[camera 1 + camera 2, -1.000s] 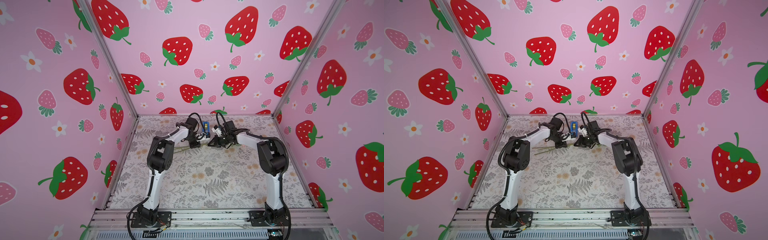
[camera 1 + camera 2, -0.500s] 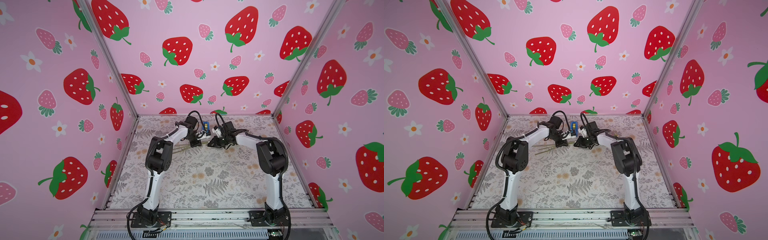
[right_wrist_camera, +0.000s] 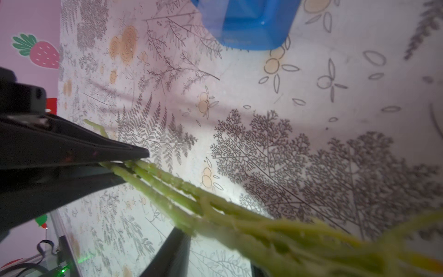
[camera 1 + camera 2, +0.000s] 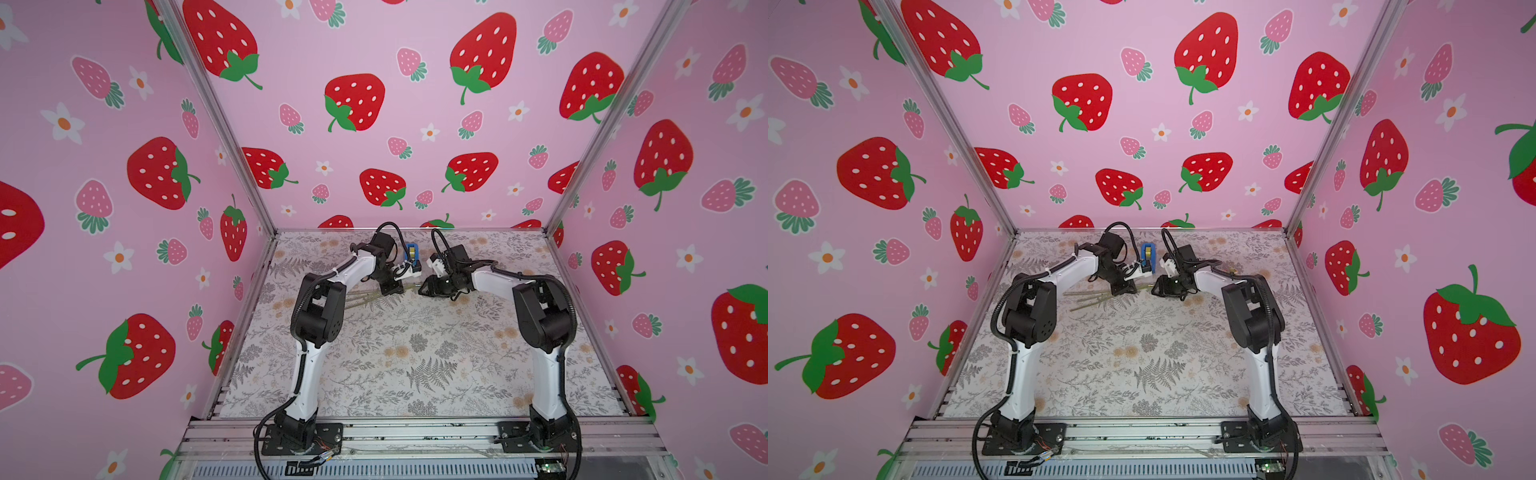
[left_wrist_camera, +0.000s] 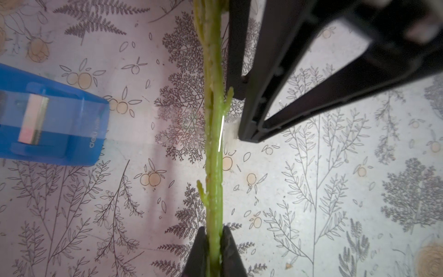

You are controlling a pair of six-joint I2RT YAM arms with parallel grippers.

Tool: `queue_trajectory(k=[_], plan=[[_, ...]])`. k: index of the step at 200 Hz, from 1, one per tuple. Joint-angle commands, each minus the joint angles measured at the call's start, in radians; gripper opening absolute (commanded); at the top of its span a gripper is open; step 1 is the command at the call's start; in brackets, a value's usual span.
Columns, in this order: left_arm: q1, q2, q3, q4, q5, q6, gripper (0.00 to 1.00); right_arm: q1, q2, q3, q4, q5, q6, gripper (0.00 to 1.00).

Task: Wrap bouquets with tape
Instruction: Stick the tape to the bouquet.

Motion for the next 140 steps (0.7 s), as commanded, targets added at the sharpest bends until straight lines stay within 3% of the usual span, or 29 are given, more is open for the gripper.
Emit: queue_trajectory(k=[1,53,73,99,140], plan=[[0.001,-0.038,0.004,-0.010,0.043,0.005,0.00,0.010,-0.112,-0.075,-0.024,0.052,-0.133,0.44],[0.003,-0.034,0.006,-0.022,0.046,0.025,0.00,0.023,-0.394,-0.339,0.197,0.009,-0.393,0.44],[0.005,-0.030,0.009,-0.022,0.043,0.023,0.00,0.055,-0.487,-0.416,0.269,-0.025,-0.675,0.45],[0.008,-0.029,0.017,-0.033,0.047,0.029,0.00,0.085,-0.541,-0.494,0.316,-0.032,-1.101,0.55],[0.007,-0.018,0.044,-0.054,0.059,0.022,0.00,0.085,-0.444,-0.476,0.415,-0.018,-1.424,0.52]])
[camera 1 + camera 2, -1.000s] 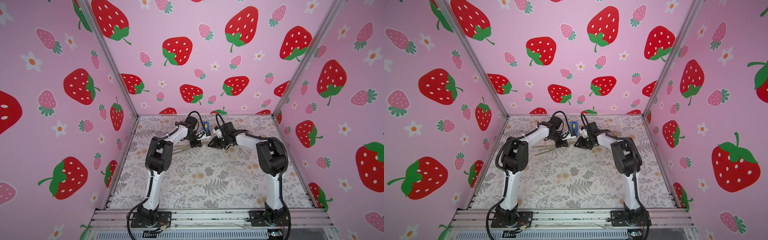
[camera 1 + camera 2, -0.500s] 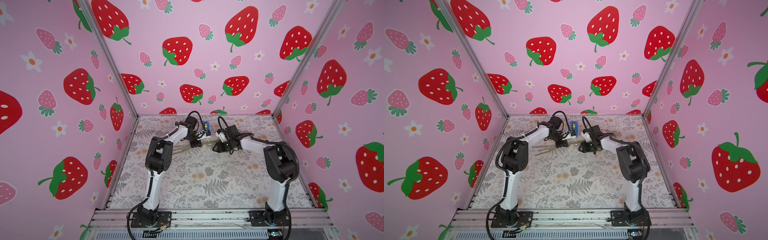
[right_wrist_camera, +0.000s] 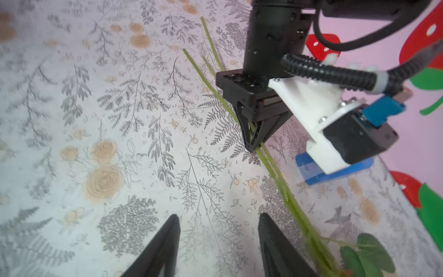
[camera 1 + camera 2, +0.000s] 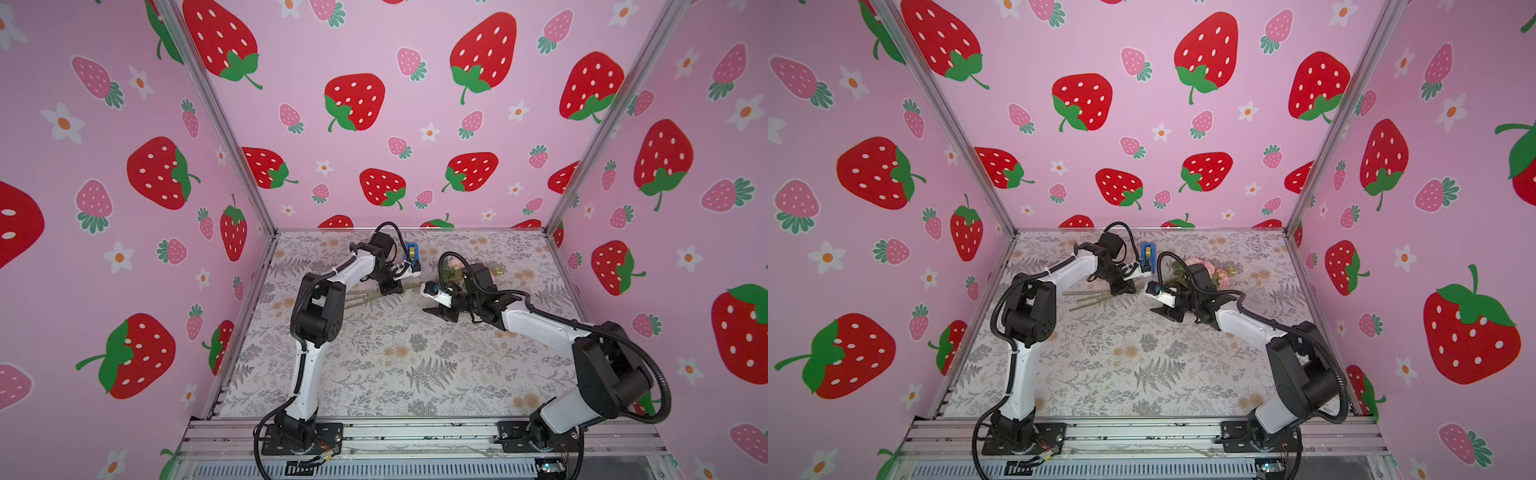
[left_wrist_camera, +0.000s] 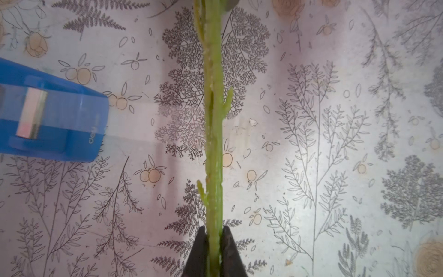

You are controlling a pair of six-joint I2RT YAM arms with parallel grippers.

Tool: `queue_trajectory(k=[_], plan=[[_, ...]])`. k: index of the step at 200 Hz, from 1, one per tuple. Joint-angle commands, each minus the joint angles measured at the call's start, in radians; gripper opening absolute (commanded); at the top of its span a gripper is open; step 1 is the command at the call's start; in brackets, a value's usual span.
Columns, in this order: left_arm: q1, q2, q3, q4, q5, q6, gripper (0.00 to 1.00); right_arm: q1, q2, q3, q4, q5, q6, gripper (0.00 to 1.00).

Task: Wrap bouquets with tape
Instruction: Stick the tape to the bouquet, then wrap the tape around the bouquet.

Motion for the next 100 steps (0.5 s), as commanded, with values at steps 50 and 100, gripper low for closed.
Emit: queue_trajectory(k=[50,100], plan=[[0.002,-0.030,0.026,-0.048,0.059,0.018,0.00,-0.005,0.225,0.158,0.086,0.015,-0.439,0.40],[0.008,-0.033,0.020,-0.052,0.067,0.023,0.00,-0.007,0.301,0.206,0.136,0.045,-0.429,0.33]])
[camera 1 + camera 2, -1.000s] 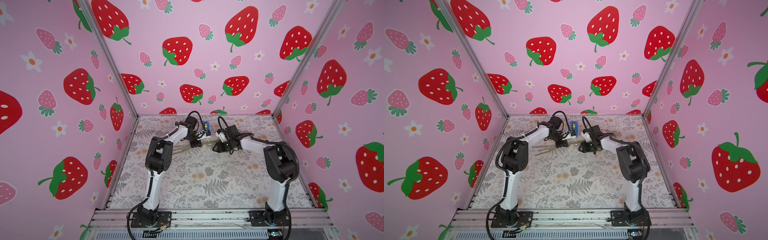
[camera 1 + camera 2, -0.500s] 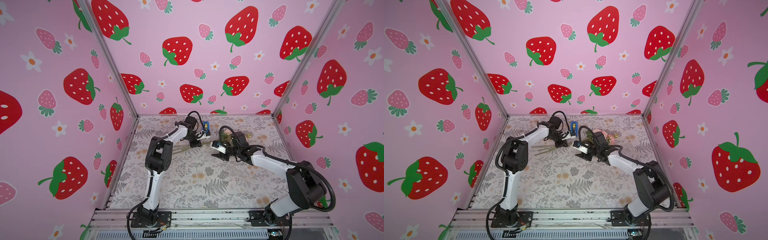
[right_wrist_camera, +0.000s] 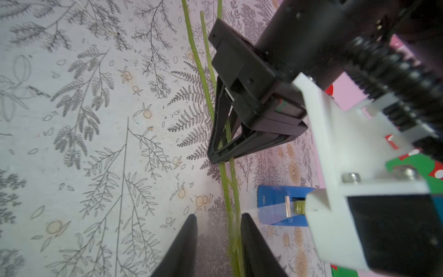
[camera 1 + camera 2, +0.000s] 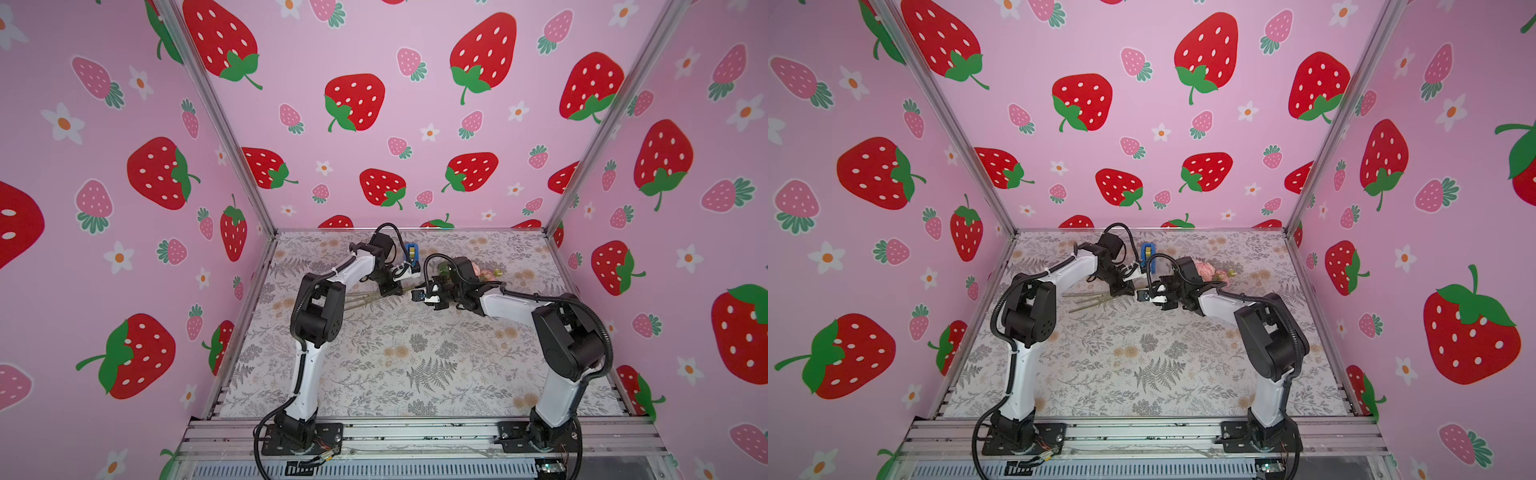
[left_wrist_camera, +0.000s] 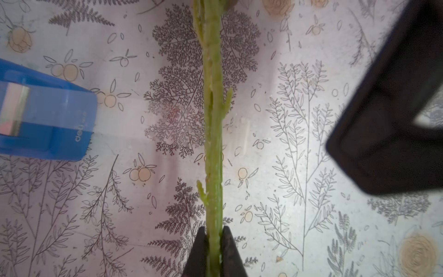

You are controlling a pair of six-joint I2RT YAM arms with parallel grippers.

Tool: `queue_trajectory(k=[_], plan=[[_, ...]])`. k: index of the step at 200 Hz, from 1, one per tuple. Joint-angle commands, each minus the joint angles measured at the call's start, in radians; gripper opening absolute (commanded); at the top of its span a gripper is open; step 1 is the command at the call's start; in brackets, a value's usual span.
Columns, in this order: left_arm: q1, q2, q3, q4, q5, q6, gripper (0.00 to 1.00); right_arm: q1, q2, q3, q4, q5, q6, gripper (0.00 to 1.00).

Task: Wrap bouquets with tape
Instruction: Wrap the tape around the bouquet.

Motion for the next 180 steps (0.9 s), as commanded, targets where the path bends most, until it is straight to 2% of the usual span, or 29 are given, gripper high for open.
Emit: queue_trajectory(k=[1,129,180], plan=[[0.007,-0.033,0.021,-0.030,0.049,0.022,0.00,-0.006,0.030,0.031,0.033,0.000,-0.037,0.33],[0.044,-0.035,0.037,-0.082,0.175,0.039,0.00,0.002,0.144,0.137,0.056,0.080,-0.063,0.28],[0.044,-0.036,0.040,-0.093,0.184,0.044,0.00,0.003,0.161,0.145,0.054,0.100,-0.080,0.26]])
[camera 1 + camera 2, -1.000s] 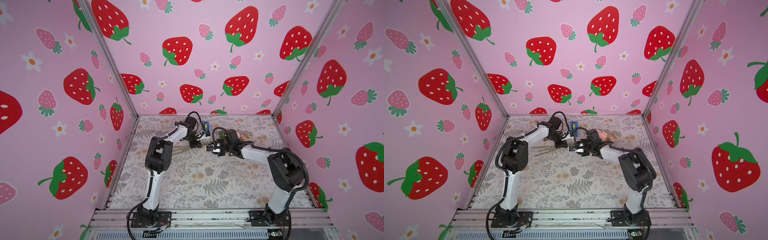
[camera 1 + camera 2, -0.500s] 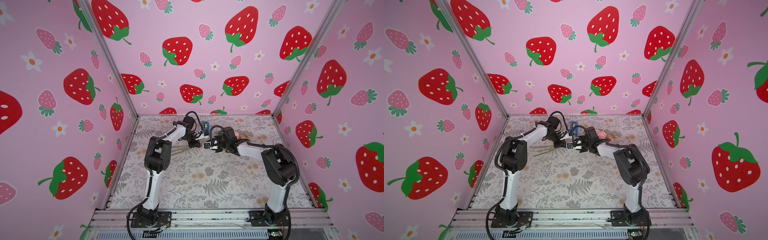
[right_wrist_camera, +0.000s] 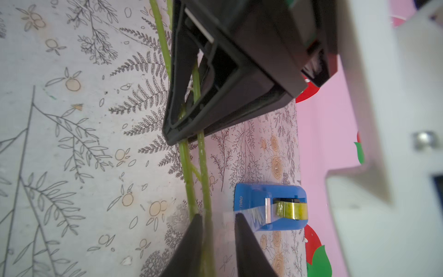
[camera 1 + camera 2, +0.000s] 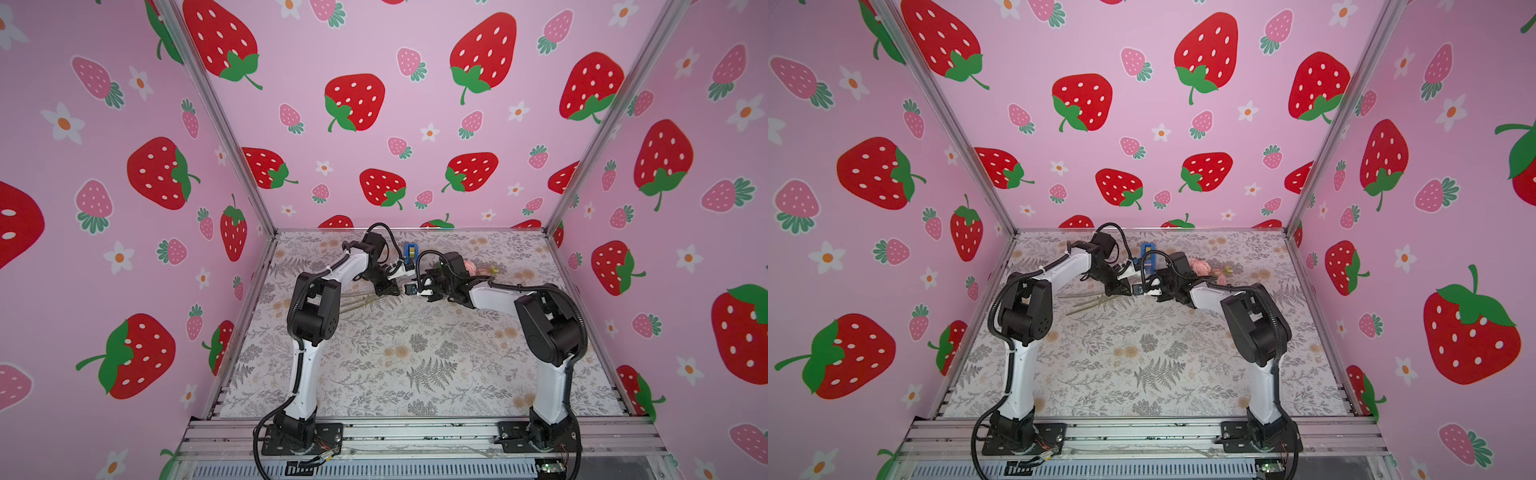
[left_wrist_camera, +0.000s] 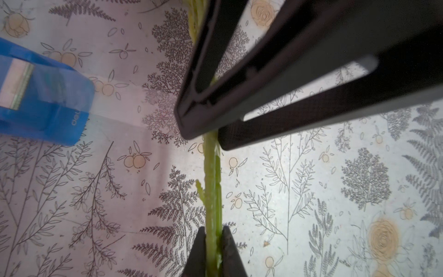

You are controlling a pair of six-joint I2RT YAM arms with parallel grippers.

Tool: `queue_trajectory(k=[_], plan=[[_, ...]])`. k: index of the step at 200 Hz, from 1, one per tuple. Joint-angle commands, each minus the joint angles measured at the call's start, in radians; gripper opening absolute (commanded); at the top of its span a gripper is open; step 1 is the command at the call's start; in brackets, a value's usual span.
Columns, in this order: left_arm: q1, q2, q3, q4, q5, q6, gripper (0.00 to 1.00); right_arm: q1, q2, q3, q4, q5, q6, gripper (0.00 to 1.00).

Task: Wrap bouquets with tape
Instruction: Wrap the tape around the bouquet.

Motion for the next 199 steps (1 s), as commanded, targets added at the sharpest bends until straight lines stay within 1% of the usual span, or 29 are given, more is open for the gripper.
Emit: queue_trajectory(k=[1,37,73,99,147,162,199], plan=[[-0.004,-0.036,0.040,-0.044,0.078,0.032,0.00,0.001,0.020,0.016,0.008,0.008,-0.028,0.26],[-0.004,-0.039,0.047,-0.044,0.085,0.028,0.00,0.000,0.013,0.008,-0.053,-0.032,-0.044,0.27],[-0.003,-0.038,0.046,-0.052,0.073,0.035,0.00,0.001,-0.009,0.007,-0.086,-0.087,-0.016,0.27],[-0.004,-0.040,0.046,-0.053,0.072,0.033,0.00,0.001,-0.008,0.009,-0.098,-0.096,-0.001,0.28],[-0.005,-0.036,0.050,-0.052,0.075,0.027,0.00,0.000,-0.004,0.008,-0.098,-0.083,-0.007,0.31],[-0.005,-0.040,0.050,-0.051,0.086,0.026,0.00,0.000,0.006,0.007,-0.081,-0.054,-0.005,0.31],[-0.004,-0.040,0.046,-0.061,0.104,0.029,0.00,0.002,0.016,-0.021,0.027,0.022,-0.006,0.31]])
